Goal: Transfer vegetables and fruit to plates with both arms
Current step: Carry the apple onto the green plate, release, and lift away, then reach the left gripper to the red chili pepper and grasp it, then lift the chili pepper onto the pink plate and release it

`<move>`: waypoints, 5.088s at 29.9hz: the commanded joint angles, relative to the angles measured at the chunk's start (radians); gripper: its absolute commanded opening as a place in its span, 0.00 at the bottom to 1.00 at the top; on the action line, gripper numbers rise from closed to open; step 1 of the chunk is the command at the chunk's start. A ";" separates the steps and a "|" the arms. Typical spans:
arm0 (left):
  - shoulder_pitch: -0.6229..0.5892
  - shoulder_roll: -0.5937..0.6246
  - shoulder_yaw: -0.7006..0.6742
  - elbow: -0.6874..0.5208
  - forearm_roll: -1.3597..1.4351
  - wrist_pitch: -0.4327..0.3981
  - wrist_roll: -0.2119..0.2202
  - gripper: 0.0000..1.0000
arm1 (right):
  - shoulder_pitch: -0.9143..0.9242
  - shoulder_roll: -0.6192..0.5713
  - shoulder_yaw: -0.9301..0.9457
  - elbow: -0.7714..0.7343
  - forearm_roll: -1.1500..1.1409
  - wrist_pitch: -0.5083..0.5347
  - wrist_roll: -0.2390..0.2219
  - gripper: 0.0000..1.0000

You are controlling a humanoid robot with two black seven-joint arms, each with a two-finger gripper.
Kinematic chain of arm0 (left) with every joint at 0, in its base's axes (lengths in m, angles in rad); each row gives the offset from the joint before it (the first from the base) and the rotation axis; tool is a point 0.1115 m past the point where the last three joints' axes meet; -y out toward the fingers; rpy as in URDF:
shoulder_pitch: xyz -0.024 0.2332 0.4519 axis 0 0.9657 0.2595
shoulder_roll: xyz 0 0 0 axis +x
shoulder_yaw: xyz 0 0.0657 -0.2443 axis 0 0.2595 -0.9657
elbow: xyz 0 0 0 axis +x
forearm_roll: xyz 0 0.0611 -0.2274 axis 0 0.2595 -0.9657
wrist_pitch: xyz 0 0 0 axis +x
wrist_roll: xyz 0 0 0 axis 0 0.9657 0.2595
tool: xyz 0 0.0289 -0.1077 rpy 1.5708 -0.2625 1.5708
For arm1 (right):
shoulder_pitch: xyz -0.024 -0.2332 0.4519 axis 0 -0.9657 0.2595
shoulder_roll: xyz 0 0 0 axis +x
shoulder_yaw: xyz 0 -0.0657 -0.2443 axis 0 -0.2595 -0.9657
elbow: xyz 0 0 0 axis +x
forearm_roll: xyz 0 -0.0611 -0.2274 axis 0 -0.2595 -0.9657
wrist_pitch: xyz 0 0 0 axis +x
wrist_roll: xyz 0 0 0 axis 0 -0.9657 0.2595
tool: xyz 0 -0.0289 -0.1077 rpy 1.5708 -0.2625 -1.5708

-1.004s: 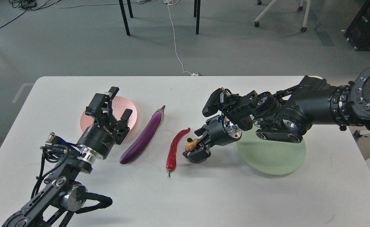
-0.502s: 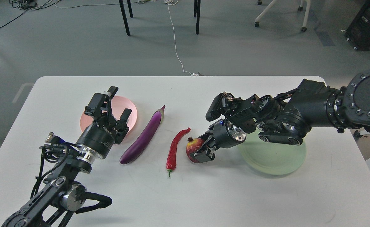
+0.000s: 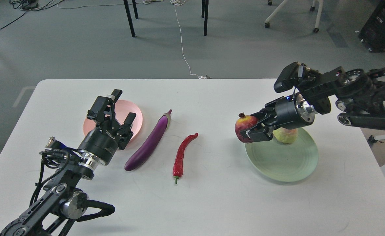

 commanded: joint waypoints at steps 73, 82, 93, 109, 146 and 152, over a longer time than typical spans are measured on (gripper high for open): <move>-0.829 0.165 0.845 0.275 1.190 -0.428 0.052 0.96 | -1.134 -0.146 1.386 -0.226 1.335 0.107 0.000 0.98; -0.852 0.106 0.839 0.272 1.040 -0.472 0.198 0.96 | -1.134 -0.146 1.393 -0.228 1.333 0.107 0.000 0.98; -0.836 0.043 0.847 0.313 1.040 -0.472 0.207 0.94 | -1.142 -0.146 1.399 -0.220 1.333 0.107 0.000 0.98; -0.824 0.042 0.848 0.377 1.051 -0.472 0.213 0.89 | -1.163 -0.146 1.406 -0.217 1.330 0.108 0.000 0.98; -0.896 0.356 0.830 0.285 0.888 -0.472 0.163 0.11 | -1.165 -0.159 1.416 -0.216 1.329 0.108 0.000 0.98; -0.888 0.376 0.830 0.475 0.873 -0.387 0.132 0.14 | -1.165 -0.153 1.416 -0.217 1.306 0.107 0.000 0.98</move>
